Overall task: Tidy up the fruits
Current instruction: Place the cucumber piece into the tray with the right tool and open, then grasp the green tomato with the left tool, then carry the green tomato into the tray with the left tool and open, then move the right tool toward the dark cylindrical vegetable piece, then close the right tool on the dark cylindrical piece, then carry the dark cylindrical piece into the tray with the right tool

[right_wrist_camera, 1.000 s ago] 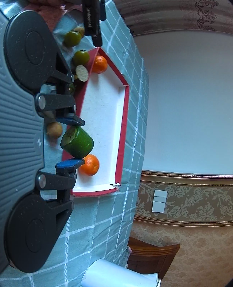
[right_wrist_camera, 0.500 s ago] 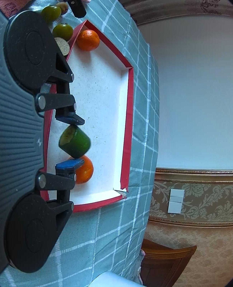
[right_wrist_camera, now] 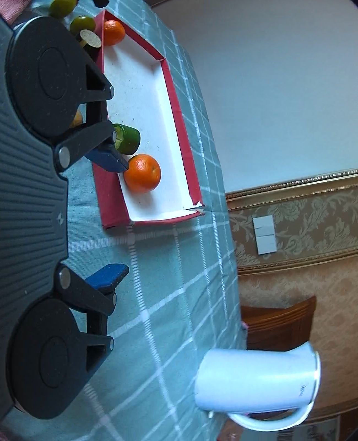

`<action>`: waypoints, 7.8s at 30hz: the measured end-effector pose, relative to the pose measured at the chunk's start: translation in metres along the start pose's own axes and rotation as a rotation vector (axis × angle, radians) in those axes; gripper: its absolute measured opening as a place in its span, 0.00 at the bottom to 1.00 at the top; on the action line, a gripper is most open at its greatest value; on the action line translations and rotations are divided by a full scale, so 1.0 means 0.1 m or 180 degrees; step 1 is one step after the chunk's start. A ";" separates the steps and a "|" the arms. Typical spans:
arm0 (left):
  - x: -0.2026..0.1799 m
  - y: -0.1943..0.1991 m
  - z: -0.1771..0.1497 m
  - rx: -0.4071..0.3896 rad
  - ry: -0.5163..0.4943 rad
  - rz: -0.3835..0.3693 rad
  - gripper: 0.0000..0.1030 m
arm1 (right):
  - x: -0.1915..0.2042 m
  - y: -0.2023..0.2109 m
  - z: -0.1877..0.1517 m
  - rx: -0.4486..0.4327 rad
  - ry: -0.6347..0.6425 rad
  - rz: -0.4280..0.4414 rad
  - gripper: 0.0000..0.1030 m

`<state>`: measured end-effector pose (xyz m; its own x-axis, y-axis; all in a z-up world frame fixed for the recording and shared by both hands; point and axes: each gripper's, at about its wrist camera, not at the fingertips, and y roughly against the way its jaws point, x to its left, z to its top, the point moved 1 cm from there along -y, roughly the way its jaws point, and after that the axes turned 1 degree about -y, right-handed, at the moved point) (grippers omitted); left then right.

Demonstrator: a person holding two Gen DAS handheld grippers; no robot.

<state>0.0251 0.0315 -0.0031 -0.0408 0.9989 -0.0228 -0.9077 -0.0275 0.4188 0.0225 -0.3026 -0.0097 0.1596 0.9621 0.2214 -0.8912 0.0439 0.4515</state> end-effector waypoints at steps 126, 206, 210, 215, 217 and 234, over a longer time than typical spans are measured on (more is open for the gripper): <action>0.03 -0.07 0.26 -0.0096 -0.0277 0.0167 1.00 | -0.07 0.03 -0.04 -0.0134 -0.0176 0.0168 0.77; 0.45 -0.24 0.17 0.0145 0.0348 -0.0032 1.00 | 1.05 0.13 -0.46 0.0574 0.0889 0.0695 0.38; 0.44 -0.24 0.17 0.0148 0.0349 -0.0029 1.00 | 1.05 0.22 -0.48 0.0517 0.0888 0.0726 0.38; 0.44 -0.24 0.17 0.0145 0.0347 -0.0016 1.00 | 1.02 0.37 -0.44 0.0369 0.0860 0.0777 0.38; 0.44 -0.24 0.17 0.0145 0.0346 -0.0012 1.00 | 1.01 0.41 -0.42 0.0324 0.0857 0.0791 0.38; 0.45 -0.25 0.16 0.0144 0.0343 0.0004 1.00 | 1.07 0.42 -0.19 0.0024 0.0910 0.0804 0.38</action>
<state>0.0523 0.0777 -0.0001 -0.0887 0.9890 -0.1188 -0.8879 -0.0244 0.4593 -0.0061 -0.1928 0.0167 -0.1906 0.9787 0.0768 -0.8839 -0.2051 0.4202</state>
